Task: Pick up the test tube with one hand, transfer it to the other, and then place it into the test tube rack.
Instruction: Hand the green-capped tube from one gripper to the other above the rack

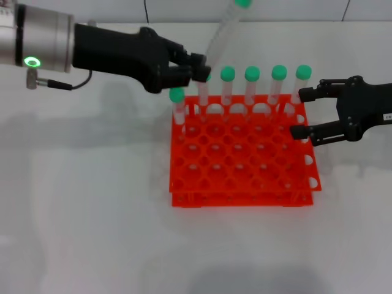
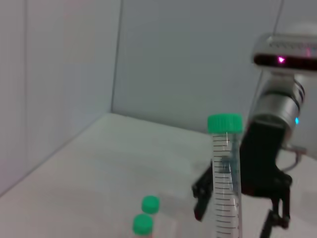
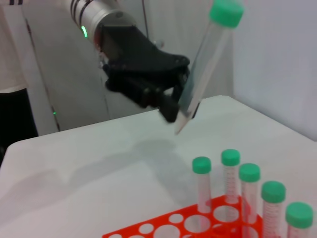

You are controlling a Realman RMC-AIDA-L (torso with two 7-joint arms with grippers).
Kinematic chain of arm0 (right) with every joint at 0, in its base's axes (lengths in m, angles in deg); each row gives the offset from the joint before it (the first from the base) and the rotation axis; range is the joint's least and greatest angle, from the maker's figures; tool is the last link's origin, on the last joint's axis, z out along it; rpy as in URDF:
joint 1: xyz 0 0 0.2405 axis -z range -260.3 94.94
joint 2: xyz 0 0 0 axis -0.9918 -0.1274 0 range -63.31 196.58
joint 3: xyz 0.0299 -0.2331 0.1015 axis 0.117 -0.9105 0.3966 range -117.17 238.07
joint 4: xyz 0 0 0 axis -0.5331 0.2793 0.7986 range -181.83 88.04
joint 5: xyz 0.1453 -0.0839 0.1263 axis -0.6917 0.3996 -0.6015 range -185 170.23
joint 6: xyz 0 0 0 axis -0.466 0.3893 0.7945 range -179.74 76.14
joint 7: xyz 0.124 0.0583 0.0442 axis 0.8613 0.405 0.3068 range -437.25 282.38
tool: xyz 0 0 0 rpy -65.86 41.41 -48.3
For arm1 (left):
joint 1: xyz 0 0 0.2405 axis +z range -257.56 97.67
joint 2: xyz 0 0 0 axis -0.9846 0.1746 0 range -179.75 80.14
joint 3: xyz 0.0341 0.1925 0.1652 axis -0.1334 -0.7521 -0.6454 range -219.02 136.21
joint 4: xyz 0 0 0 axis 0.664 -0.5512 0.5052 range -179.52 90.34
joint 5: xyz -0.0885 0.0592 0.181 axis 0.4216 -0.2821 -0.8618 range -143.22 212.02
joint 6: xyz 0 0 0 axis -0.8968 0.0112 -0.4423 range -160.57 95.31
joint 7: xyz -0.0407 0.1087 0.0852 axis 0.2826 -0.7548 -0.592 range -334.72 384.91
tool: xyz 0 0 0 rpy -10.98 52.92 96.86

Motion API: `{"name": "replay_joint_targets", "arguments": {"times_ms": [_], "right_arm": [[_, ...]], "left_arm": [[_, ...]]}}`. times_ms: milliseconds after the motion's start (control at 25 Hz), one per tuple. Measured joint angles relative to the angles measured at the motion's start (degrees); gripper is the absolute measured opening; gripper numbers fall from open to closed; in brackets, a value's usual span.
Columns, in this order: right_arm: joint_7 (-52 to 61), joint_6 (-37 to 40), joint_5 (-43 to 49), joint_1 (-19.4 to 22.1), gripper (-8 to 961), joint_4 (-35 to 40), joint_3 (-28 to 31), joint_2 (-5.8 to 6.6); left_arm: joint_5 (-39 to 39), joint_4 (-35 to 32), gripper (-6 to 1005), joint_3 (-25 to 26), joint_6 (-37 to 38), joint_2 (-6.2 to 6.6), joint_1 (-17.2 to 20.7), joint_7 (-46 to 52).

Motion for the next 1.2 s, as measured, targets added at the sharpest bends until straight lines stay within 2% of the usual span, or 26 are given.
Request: {"name": "replay_joint_targets", "arguments": {"times_ms": [200,280,600,720,760,960,1200], "right_arm": [[2.61,-0.31,-0.23,-0.15,855,0.02,0.48,0.4],[4.44,0.01,-0.33,-0.39,855,0.03,1.82,0.56],[10.84,-0.18,-3.36,-0.75,855,0.54,3.33,1.16],[11.78,-0.85,-4.16,-0.76,856,0.24,4.47,0.78],[11.85,-1.12,-5.58,-0.52,856,-0.15,5.62,-0.03],[10.85,-1.59,-8.28,0.42,856,-0.89,5.6,-1.61],[4.8,-1.11,-16.55,0.51,856,-9.68,5.25,-1.74]], "left_arm": [[-2.36,0.37,193,-0.08,-0.4,-0.79,-0.46,-0.72],[-2.6,0.43,193,-0.08,-0.62,-1.66,-0.04,-1.89],[-3.8,1.44,194,-0.06,-1.84,-2.81,0.78,-2.91],[-4.1,1.56,195,-0.09,-3.17,-3.38,1.23,-2.85],[-4.1,1.57,195,-0.11,-3.29,-3.44,1.28,-2.81],[-4.12,1.56,196,-0.15,-3.62,-3.93,1.39,-2.61],[-4.17,1.61,196,-1.62,-5.01,-4.68,1.58,-2.56]]}}
